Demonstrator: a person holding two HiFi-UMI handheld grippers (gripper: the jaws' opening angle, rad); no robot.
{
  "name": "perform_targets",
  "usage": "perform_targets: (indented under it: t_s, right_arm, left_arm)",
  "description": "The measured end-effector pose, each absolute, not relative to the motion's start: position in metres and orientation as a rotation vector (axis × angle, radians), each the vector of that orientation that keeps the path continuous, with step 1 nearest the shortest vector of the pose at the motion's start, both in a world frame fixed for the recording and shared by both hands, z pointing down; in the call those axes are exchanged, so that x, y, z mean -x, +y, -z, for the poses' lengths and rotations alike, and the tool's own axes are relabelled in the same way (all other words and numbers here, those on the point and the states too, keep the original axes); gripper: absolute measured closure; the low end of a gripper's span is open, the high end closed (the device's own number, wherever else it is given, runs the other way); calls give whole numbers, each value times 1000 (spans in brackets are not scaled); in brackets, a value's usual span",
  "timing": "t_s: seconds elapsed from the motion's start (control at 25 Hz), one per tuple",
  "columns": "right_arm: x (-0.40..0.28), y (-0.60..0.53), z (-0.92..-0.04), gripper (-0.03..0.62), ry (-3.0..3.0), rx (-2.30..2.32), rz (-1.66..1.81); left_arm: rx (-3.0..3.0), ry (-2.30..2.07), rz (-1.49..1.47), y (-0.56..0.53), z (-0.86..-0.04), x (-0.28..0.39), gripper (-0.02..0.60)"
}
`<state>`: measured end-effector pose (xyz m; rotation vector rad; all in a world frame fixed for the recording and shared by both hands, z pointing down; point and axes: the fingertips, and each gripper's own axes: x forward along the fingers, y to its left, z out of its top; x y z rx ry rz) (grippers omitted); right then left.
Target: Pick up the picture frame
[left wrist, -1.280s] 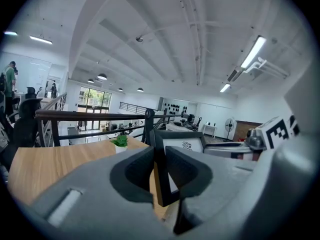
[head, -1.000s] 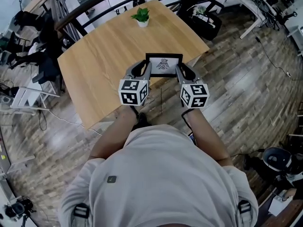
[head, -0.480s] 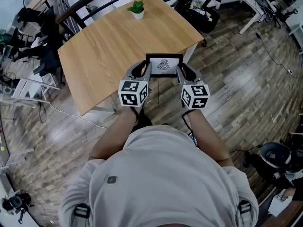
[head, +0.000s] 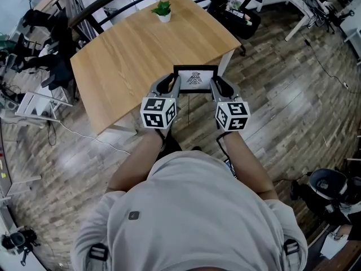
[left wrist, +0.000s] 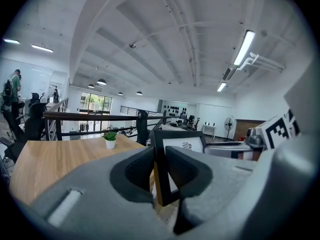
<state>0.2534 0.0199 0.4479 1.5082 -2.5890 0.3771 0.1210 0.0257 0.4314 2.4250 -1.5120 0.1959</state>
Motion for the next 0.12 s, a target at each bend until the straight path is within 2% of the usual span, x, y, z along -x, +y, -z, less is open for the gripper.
perform_targets:
  t_s: [0.12]
  right_arm:
    - [-252,23,-448,502,-2594,-1505,-386]
  left_arm:
    - [-2420,-1517,-193,29,-431,-119,503]
